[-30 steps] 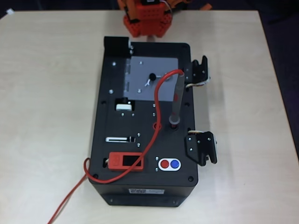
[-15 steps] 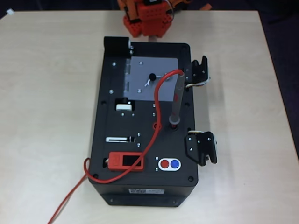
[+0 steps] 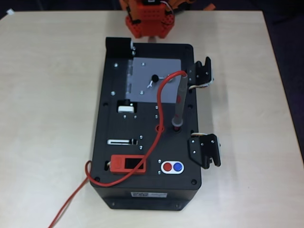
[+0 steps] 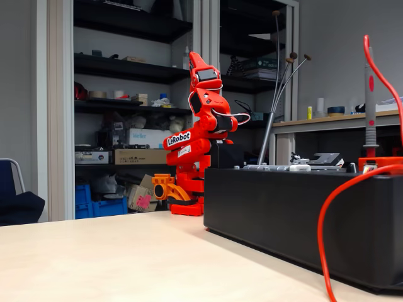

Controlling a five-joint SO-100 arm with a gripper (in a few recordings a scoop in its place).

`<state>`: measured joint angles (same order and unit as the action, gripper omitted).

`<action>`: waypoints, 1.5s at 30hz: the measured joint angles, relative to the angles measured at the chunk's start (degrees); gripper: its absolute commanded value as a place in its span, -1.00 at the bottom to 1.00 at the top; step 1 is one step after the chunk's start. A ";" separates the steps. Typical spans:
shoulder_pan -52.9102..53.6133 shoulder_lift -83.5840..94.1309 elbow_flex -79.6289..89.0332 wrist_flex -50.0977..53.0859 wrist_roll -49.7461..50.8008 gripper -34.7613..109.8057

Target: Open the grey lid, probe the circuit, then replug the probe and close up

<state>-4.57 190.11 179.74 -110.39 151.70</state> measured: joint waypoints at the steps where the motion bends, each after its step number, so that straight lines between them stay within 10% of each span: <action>1: 0.00 0.00 0.00 0.00 -0.09 -0.52; 45: 0.35 0.00 0.00 0.00 -1.23 -0.52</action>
<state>-4.22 190.11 179.74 -110.39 150.47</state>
